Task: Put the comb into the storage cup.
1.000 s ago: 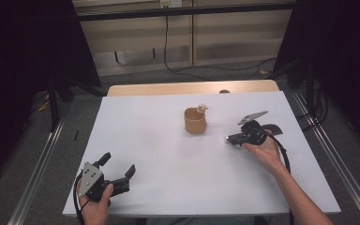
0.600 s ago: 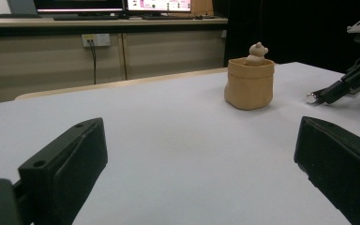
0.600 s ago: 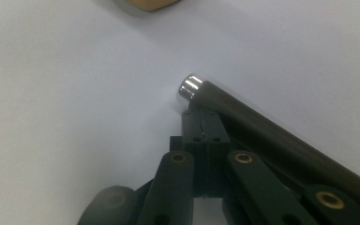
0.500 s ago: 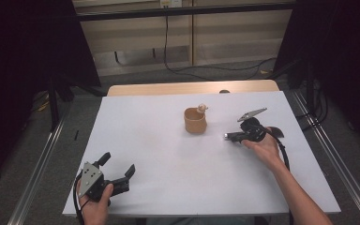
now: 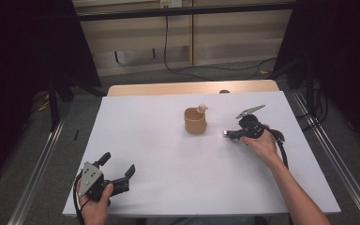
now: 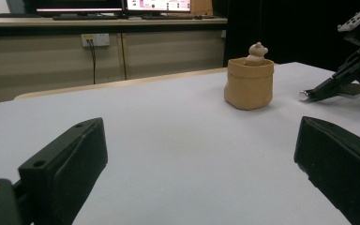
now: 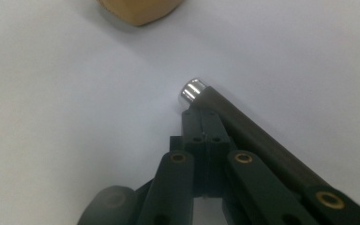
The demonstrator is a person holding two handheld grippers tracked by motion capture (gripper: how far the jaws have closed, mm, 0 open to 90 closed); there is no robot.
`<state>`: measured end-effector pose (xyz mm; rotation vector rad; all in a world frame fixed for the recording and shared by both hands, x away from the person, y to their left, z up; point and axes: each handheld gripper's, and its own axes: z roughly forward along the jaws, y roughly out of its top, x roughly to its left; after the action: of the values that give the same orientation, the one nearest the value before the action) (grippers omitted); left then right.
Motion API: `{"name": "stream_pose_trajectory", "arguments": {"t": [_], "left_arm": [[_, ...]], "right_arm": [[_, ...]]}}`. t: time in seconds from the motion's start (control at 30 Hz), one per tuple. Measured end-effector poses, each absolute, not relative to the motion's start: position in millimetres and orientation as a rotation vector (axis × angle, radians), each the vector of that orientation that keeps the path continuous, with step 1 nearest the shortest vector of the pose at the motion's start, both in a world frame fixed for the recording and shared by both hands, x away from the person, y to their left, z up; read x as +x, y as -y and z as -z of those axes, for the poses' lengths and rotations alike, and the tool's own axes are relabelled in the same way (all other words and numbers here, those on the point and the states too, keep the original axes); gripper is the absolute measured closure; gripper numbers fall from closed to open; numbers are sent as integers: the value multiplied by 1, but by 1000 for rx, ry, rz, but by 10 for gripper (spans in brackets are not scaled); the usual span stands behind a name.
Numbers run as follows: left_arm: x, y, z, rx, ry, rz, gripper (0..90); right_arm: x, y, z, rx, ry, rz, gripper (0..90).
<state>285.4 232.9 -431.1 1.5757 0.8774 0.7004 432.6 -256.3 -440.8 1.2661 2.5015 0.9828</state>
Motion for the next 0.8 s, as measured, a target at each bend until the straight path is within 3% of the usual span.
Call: {"name": "stream_pose_trajectory", "arguments": {"t": [0.8], "left_arm": [[285,-233,431,1572,-878,-700,30]], "right_arm": [[449,257,434,1305,-2491,-973,900]]}}
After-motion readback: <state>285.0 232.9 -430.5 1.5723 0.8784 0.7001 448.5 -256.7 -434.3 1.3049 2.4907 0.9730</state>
